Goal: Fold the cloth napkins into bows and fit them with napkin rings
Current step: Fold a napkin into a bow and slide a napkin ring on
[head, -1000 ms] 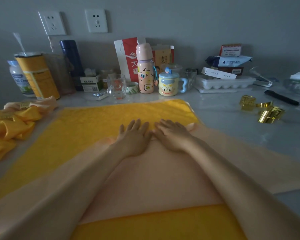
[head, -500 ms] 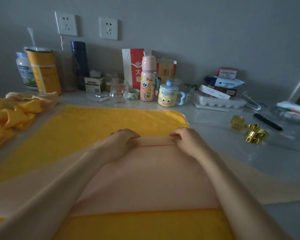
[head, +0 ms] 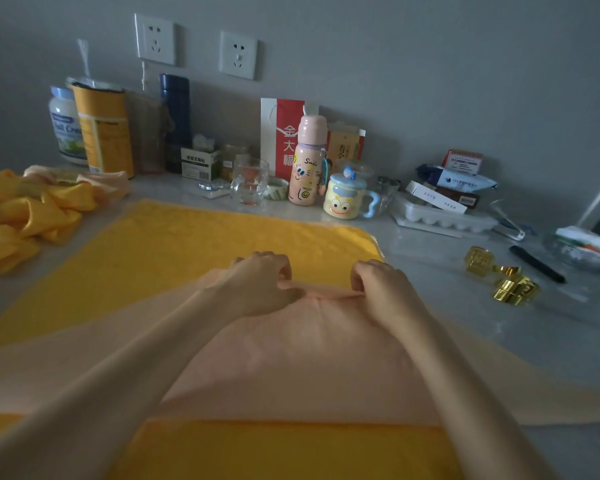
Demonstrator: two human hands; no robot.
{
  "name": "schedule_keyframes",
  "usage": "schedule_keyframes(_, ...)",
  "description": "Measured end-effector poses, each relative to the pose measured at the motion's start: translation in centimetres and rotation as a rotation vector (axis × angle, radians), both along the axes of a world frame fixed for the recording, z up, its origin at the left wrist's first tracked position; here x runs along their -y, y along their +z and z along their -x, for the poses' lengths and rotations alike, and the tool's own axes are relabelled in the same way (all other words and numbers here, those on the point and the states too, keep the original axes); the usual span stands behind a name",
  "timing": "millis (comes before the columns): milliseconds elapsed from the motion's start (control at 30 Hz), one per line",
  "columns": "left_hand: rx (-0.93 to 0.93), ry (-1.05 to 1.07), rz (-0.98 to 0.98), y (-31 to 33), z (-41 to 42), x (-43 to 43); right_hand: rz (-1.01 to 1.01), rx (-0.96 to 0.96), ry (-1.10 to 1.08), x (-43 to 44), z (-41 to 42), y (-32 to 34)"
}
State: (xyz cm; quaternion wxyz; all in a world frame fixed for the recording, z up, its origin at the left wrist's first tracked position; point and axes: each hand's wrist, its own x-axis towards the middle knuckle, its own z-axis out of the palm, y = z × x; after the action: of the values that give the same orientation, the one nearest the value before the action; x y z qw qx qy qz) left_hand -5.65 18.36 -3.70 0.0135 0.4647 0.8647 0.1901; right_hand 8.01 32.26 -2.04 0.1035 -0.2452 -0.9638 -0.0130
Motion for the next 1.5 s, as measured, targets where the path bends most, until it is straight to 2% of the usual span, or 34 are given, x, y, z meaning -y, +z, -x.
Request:
schedule_keyframes(167, -0.008, 0.061, -0.011, -0.5, -0.7, -0.2, -0.08, 0.171, -0.006, 0.9, 0.0, 0.2)
schedule_keyframes(267, 0.033, 0.037, 0.068, -0.8, -1.3, -0.2, -0.07, 0.24, -0.052, 1.7, 0.2, 0.4)
schedule_keyframes(367, -0.009, -0.006, 0.205, -1.0, -1.7, -0.1, -0.134, 0.142, -0.092, 2.5, 0.6, 0.5)
schedule_keyframes(433, -0.053, -0.018, 0.276, -1.2, -1.9, -0.1, -0.182, 0.029, -0.044, 2.9, 1.3, 0.0)
schedule_keyframes(467, -0.058, -0.016, 0.296, -1.2, -1.9, -0.1, -0.139, -0.026, 0.012, 3.2, 1.7, -0.6)
schedule_keyframes(533, -0.029, 0.009, 0.306, -1.4, -2.1, -0.1, 0.076, -0.067, 0.168, 3.8, 2.9, -2.0)
schedule_keyframes(567, -0.008, 0.028, 0.302, -1.5, -2.2, -0.2, 0.18, -0.059, 0.23, 4.0, 3.4, -2.8)
schedule_keyframes(633, 0.029, 0.068, 0.299, -1.7, -2.2, -0.4, 0.249, -0.006, 0.268, 3.9, 4.0, -3.9)
schedule_keyframes(800, 0.045, 0.075, 0.331, -1.9, -2.0, -0.3, 0.268, 0.195, 0.045, 2.7, 2.9, -3.7)
schedule_keyframes(1067, 0.054, 0.068, 0.342, -1.7, -1.9, -0.5, 0.261, 0.226, -0.18, -0.6, -0.4, -3.4)
schedule_keyframes(1267, 0.039, 0.039, 0.217, -2.3, -1.7, -0.1, 0.208, 0.17, -0.308, -2.0, -2.6, -3.5)
schedule_keyframes(1367, 0.093, 0.006, 0.065, -2.5, -1.3, 0.6, 0.119, 0.016, -0.23, -1.4, -3.2, -3.4)
schedule_keyframes(1500, 0.094, -0.043, -0.066, -2.2, -0.9, 1.0, 0.172, -0.125, -0.109, -0.3, -3.4, -2.6)
